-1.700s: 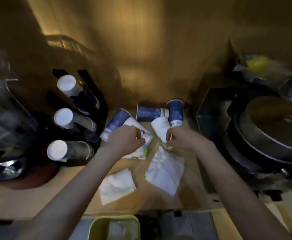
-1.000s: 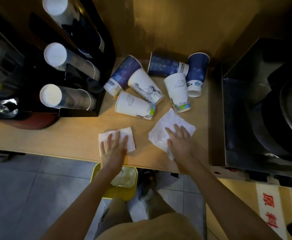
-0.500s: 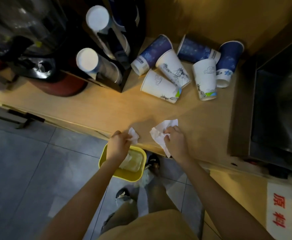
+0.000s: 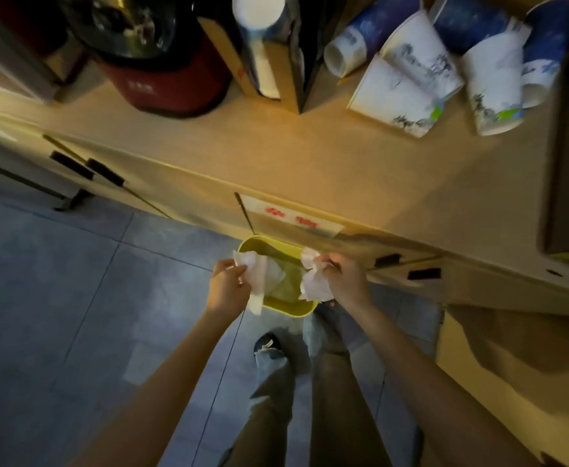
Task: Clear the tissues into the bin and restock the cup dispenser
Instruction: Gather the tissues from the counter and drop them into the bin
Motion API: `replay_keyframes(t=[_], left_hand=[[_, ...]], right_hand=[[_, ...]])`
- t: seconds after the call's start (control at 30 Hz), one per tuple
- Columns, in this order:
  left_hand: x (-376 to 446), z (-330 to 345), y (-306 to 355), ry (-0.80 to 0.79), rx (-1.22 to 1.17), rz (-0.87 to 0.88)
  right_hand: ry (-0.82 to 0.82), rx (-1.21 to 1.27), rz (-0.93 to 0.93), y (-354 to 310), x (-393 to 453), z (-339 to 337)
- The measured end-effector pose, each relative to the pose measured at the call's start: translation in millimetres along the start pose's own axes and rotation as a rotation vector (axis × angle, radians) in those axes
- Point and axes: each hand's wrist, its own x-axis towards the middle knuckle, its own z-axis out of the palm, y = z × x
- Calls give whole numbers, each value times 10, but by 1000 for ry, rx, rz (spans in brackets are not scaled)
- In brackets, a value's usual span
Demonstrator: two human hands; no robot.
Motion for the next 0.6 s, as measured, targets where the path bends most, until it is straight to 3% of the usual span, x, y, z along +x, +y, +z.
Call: replay_keyframes(t=[0.2,0.43,0.6], left_hand=[[323,437,-562,29,14,-92],[947,1149,-1044,51,25,-164],[1421,1721,-1395,94,49,-53]], right_hand=[[-60,14,259,625,382,451],[-110,-157,138,1389,892,1008],[-128,-345,71,1973,1329,1376]])
